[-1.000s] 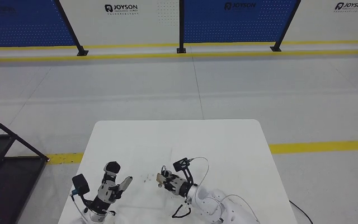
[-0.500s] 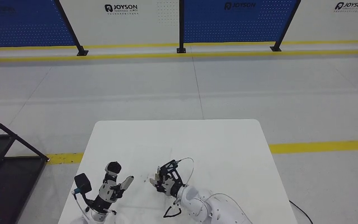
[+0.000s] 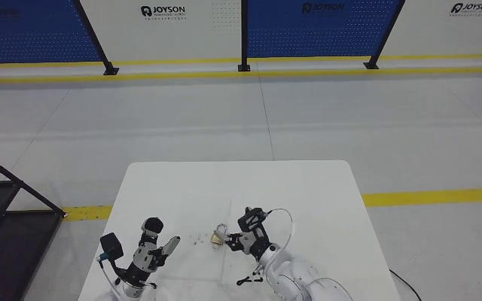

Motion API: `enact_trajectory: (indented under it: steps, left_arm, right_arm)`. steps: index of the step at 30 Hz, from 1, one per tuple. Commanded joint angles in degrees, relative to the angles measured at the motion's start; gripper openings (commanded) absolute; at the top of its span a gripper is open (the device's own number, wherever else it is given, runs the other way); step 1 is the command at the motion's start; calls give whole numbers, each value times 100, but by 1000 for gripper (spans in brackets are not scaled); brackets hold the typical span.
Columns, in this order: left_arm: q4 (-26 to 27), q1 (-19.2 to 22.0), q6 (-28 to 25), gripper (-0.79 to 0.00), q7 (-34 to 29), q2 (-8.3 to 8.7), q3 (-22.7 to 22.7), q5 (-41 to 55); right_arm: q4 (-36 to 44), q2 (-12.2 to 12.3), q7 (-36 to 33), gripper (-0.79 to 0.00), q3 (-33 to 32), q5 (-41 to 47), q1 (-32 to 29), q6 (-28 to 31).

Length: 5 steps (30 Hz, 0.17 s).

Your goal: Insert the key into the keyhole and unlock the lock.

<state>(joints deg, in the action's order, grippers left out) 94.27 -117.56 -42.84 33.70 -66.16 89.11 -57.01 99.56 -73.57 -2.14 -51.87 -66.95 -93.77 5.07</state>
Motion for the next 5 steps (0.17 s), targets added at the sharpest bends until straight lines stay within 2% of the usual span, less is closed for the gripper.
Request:
enact_trajectory:
  steps: [1, 3, 5]
  left_arm:
    - [0, 0, 0, 0, 0, 0, 0, 0]
    - [0, 0, 0, 0, 0, 0, 0, 0]
    - [0, 0, 0, 0, 0, 0, 0, 0]
  right_arm:
    - [446, 113, 172, 0, -364, -178, -383, 196]
    - [890, 214, 515, 0, -731, -301, -760, 384]
    - [1003, 238, 653, 0, -827, -312, -882, 437]
